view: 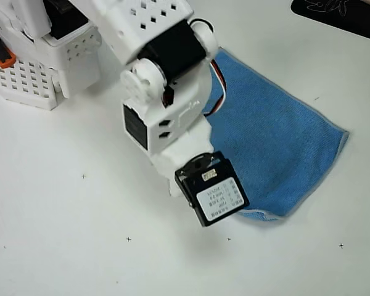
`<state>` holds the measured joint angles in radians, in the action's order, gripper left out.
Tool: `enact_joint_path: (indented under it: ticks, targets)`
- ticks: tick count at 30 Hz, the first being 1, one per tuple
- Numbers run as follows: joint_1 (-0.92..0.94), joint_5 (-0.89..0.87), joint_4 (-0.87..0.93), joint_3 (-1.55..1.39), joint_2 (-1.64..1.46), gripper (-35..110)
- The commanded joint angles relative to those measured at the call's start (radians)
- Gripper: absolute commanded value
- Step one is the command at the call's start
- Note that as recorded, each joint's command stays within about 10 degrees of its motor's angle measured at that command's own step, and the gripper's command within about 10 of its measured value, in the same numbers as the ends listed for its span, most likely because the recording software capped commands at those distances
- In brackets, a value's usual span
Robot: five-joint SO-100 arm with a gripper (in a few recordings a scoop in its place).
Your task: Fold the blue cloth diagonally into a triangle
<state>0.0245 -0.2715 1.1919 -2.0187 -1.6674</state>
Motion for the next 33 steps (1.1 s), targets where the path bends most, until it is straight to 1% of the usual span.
enact_joint_path:
  ticks: [1, 7, 11, 14, 18, 21, 33]
  targets:
    - [-0.009, -0.044, 0.109, 0.173, 0.061, 30]
    - [0.037, -0.021, 0.123, 0.221, 0.052, 30]
    - [0.063, 0.011, 0.178, 0.314, 0.092, 30]
    - [0.098, 0.044, 0.187, 0.345, 0.098, 30]
    - [0.100, 0.043, 0.219, 0.411, 0.138, 30]
    - [0.097, 0.025, 0.225, 0.417, 0.152, 30]
    - [-0.029, -0.117, 0.219, 0.485, 0.233, 30]
